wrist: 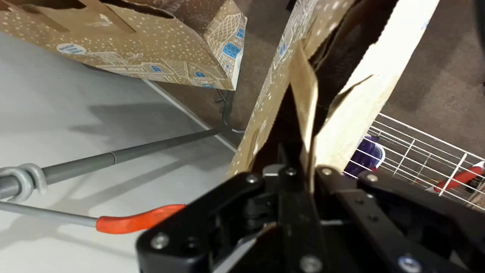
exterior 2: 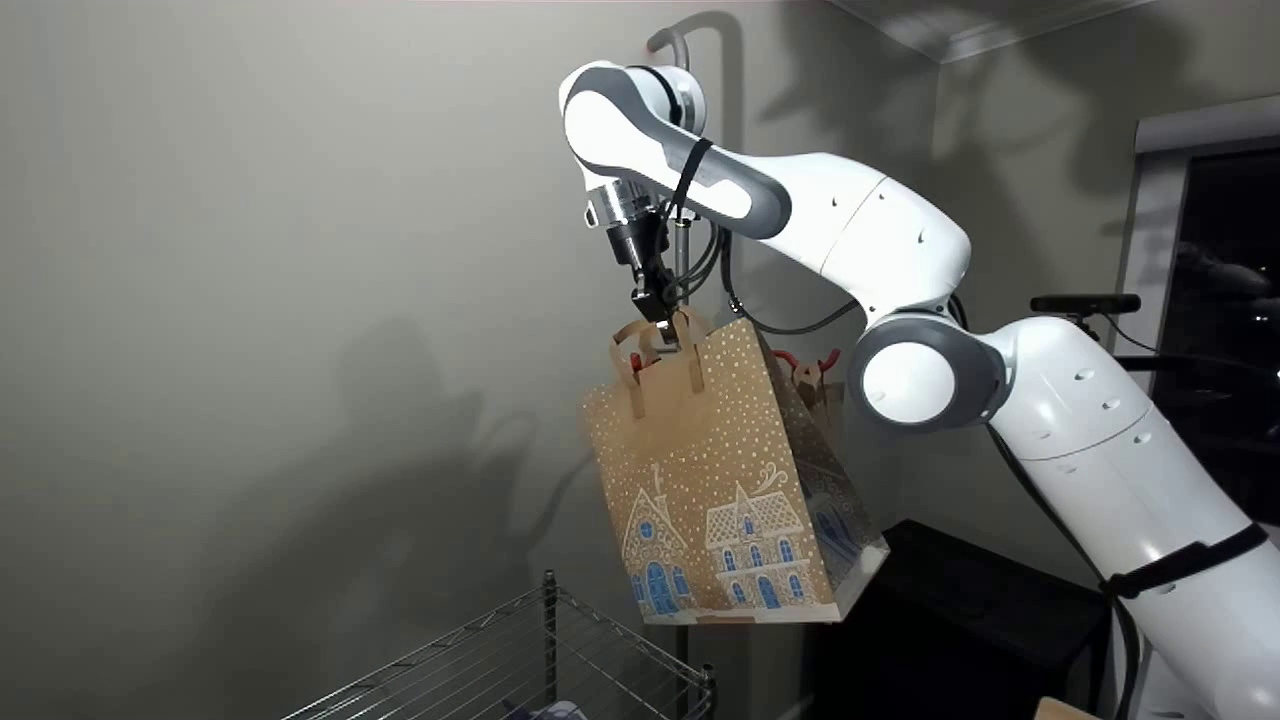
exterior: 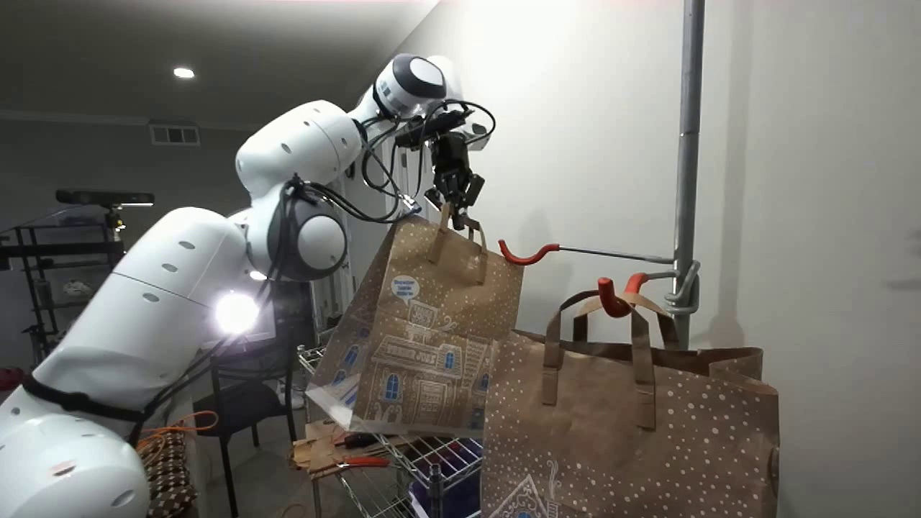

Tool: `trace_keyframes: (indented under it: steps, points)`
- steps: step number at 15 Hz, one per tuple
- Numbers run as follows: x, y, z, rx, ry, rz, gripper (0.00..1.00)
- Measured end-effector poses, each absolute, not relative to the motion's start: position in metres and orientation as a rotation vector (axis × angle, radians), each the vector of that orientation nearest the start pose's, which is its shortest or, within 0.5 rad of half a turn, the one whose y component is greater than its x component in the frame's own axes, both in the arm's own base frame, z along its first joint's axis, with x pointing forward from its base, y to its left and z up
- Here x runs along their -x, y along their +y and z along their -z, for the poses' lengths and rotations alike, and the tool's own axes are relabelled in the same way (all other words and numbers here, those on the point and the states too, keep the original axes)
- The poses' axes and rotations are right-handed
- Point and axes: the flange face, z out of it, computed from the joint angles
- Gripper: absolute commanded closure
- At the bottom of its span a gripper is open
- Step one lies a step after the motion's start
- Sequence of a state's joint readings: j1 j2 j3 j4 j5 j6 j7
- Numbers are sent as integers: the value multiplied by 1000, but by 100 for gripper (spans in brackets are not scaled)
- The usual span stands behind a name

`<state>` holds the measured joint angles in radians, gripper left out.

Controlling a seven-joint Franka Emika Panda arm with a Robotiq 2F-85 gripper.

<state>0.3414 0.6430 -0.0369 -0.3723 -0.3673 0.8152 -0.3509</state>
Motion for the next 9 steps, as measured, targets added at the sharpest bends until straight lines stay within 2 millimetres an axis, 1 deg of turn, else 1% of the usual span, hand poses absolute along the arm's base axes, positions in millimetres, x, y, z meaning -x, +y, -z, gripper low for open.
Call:
trace_keyframes:
  steps: [3,5,7,9]
  points:
    - [-586,152,-694,3320,-815,-301,100]
    - [-595,149,-687,3274,-838,-278,100]
    - [-609,137,-674,3230,-845,-278,100]
    - [-625,116,-658,3199,-833,-292,100]
